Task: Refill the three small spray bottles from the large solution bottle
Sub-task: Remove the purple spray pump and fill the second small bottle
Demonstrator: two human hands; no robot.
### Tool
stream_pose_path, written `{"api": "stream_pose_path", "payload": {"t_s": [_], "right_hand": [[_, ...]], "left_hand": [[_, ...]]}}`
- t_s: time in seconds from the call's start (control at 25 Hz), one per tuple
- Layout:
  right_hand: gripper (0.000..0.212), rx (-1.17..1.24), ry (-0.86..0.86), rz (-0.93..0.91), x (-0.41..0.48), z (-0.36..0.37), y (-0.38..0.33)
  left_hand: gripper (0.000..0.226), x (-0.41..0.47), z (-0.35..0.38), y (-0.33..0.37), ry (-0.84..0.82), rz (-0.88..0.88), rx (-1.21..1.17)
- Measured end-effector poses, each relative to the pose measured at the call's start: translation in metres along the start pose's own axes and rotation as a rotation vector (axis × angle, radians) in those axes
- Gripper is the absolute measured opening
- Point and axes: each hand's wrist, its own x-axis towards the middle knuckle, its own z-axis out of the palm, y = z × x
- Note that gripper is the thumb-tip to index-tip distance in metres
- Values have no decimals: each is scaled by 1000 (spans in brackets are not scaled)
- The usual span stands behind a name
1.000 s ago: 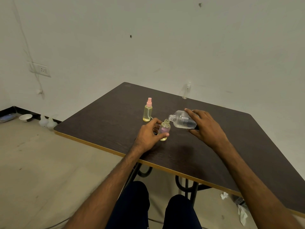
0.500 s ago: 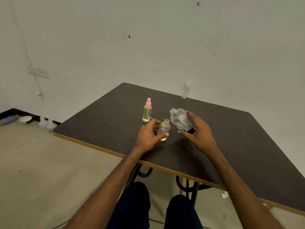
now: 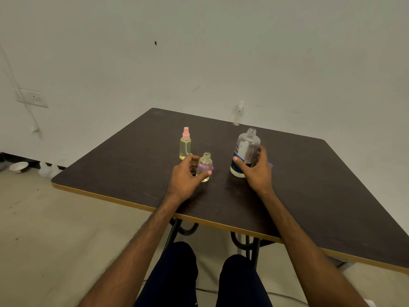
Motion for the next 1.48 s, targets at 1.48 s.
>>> {"api": "stream_pose_path", "payload": {"t_s": [1.48], "right_hand": [[17,-297,83,-113,-60,29,-46]], "left_hand": [[26,-2,-2,-3,123,-21,-146]]}}
